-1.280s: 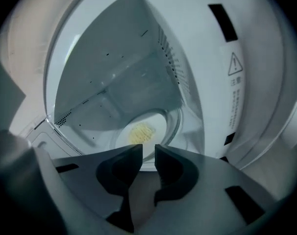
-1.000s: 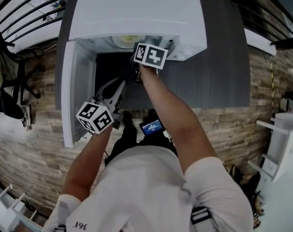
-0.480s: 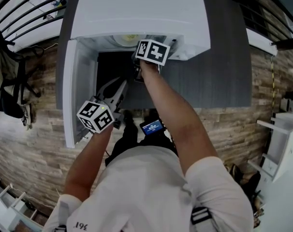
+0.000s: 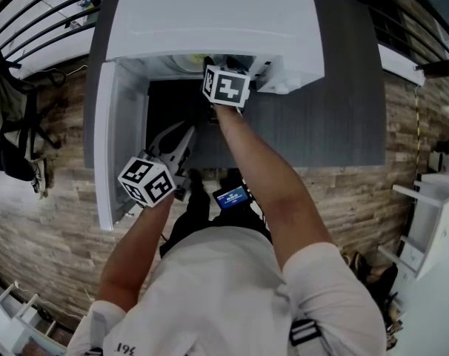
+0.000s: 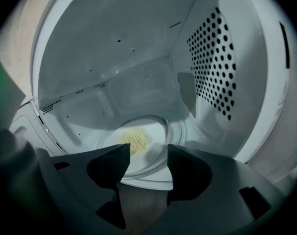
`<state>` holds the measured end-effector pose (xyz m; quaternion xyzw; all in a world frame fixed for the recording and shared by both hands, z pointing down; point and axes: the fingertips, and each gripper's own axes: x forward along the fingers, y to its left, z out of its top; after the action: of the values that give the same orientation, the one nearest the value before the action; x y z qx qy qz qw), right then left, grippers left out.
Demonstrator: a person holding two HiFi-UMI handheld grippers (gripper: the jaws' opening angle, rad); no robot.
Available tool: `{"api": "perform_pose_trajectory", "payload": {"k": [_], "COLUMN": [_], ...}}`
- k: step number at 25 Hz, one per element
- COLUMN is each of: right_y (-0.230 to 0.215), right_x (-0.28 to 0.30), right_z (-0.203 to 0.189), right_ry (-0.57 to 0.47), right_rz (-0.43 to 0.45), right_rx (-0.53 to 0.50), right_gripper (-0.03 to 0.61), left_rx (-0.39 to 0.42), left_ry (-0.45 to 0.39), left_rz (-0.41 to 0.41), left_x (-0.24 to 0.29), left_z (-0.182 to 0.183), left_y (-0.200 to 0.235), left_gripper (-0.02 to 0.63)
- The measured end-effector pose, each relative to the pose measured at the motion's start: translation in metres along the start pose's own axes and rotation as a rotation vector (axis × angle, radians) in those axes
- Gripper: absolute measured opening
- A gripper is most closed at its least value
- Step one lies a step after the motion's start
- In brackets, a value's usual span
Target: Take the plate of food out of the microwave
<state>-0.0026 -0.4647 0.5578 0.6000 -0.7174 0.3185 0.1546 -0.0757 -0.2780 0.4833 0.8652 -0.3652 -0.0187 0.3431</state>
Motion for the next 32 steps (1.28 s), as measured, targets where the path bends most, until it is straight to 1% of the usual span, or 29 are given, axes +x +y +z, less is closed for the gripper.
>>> {"api": "perform_pose_trajectory", "payload": {"k": [3,5,7,9,13,17,19,21,22,23,25,27,32], "right_y": [-0.004,-0.011,-0.02,-0.025,-0.026,-0.028,-0.027,-0.013,-0.012,-0.013,-0.01,-0.018,-0.022], "right_x": [0.009,0.013,0.011,0.008,0.002,-0.007,-0.011,-0.007,-0.006,-0.007,-0.007,-0.009,-0.009], "right_z": [-0.002,-0.007,-0.012,-0.01,-0.013,-0.021,-0.027,-0.027,-0.025,-0.024,-0.026,-0.027,-0.031], "right_ry": [0.026,0.071,0.13,0.153,0.177,0.198,0.197,0.164,0.147,0.143,0.152,0.148,0.136], "right_rz": [-0.045,-0.093,-0.16,-0.194,-0.194,-0.198,-0.174,-0.089,-0.074,-0.072,-0.046,-0.047,0.014], "right_rx": [0.004,0.009,-0.012,-0.052,-0.064,-0.032,0.012,0.06,0.062,0.063,0.094,0.118,0.249], "right_gripper": [0.218,0.216,0.216,0.201,0.163,0.158,0.158,0.158,0.158,0.158,0.158,0.158,0.158], "left_rx": [-0.005,-0.006,-0.007,-0.009,-0.015,-0.027,-0.035,-0.04,-0.04,-0.041,-0.04,-0.039,-0.04], "left_ry": [0.003,0.004,0.005,0.006,0.008,0.003,0.0,-0.002,-0.003,-0.003,-0.004,-0.005,-0.004], "left_rz": [0.004,0.007,0.011,0.014,0.007,-0.001,-0.004,-0.008,-0.009,-0.011,-0.014,-0.014,-0.013], "left_x": [0.0,-0.001,0.0,0.001,0.005,0.009,0.01,0.012,0.013,0.014,0.017,0.019,0.019], "left_z": [-0.002,-0.001,0.0,0.0,0.0,0.0,0.0,0.0,0.0,0.0,0.002,0.003,0.003], "left_y": [0.002,0.003,0.005,0.006,0.005,0.005,0.005,0.005,0.005,0.005,0.005,0.006,0.006], "left_gripper": [0.037,0.037,0.037,0.037,0.037,0.037,0.037,0.037,0.037,0.037,0.037,0.037,0.037]}}
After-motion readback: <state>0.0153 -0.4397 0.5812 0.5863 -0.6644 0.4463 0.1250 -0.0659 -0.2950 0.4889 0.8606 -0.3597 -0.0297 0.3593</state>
